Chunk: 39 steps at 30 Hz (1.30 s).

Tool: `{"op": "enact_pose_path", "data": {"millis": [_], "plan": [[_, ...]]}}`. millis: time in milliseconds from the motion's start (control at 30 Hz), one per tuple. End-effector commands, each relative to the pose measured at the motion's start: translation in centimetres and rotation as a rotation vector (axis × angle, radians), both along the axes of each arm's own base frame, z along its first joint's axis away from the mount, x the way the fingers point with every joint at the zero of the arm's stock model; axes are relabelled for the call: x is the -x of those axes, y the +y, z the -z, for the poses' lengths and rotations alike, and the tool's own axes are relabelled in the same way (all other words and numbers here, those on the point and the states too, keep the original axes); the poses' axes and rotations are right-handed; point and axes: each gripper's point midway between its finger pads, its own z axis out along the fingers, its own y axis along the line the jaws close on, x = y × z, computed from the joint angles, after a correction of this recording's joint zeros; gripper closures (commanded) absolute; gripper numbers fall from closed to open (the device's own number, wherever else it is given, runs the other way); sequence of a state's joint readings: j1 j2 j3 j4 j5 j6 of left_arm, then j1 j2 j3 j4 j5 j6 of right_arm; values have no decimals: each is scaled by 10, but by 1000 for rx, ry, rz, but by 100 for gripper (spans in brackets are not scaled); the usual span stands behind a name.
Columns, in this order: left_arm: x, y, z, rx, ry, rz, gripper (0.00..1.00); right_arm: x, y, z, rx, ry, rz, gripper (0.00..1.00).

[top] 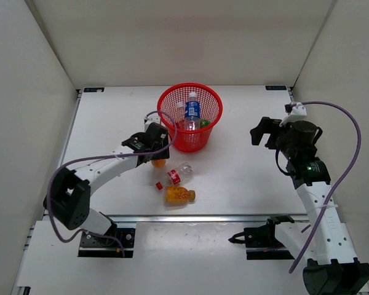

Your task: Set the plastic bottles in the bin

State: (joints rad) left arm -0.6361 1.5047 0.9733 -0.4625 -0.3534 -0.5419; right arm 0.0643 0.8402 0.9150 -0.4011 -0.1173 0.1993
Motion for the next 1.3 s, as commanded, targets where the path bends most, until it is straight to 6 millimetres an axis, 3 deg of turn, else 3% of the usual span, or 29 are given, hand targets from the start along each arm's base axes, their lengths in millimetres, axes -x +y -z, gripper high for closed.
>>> {"op": "enact_pose_path", "data": {"millis": [0, 67, 100, 167, 200, 267, 300, 333, 367, 400, 467, 533, 567, 600, 700, 767, 833, 967, 1033, 1167, 1267], "plan": [[-17, 16, -96, 65, -201, -51, 55, 8, -7, 11, 41, 23, 12, 4], [-24, 20, -147, 81, -295, -72, 53, 13, -11, 30, 72, 86, 24, 4], [-23, 27, -158, 53, -313, -79, 53, 17, -12, 42, 83, 126, 28, 3], [-35, 27, -212, 82, -422, -107, 54, 22, -13, 52, 110, 151, 32, 4], [-39, 24, -219, 73, -439, -93, 53, 24, -11, 59, 118, 168, 22, 4], [-52, 8, -261, 142, -541, -77, 54, 27, -7, 65, 124, 182, 17, 5], [-58, 3, -274, 159, -565, -67, 55, 31, -1, 73, 130, 195, -10, 4], [-69, -9, -271, 161, -563, -50, 54, 34, 2, 78, 120, 211, -21, 4], [-72, -20, -289, 194, -602, -34, 52, 35, 8, 76, 114, 205, -48, 4], [-87, -34, -279, 171, -584, -20, 51, 37, 19, 83, 103, 213, -85, 5], [-101, -47, -279, 171, -577, -5, 49, 41, 30, 88, 93, 221, -118, 4], [-118, -61, -251, 134, -518, 11, 49, 45, 41, 92, 107, 222, -157, 5], [-120, -63, -251, 121, -503, 19, 48, 46, 48, 94, 121, 224, -179, 4], [-125, -65, -238, 88, -478, 18, 45, 47, 55, 93, 126, 221, -200, 4], [-128, -71, -226, 74, -439, 21, 28, 46, 60, 100, 162, 234, -207, 4], [-124, -75, -237, 103, -453, 22, 10, 50, 69, 106, 162, 251, -241, 5], [-119, -70, -248, 110, -473, 15, 2, 58, 78, 115, 177, 262, -290, 4], [-97, -64, -263, 145, -491, 27, 2, 63, 90, 121, 210, 249, -343, 5], [-91, -56, -267, 160, -494, 14, 2, 68, 104, 120, 225, 227, -400, 5], [-58, -38, -274, 181, -488, 13, 1, 82, 135, 127, 294, 188, -572, 5], [-32, -13, -253, 201, -427, -19, 1, 102, 175, 126, 340, 131, -790, 5]]}}
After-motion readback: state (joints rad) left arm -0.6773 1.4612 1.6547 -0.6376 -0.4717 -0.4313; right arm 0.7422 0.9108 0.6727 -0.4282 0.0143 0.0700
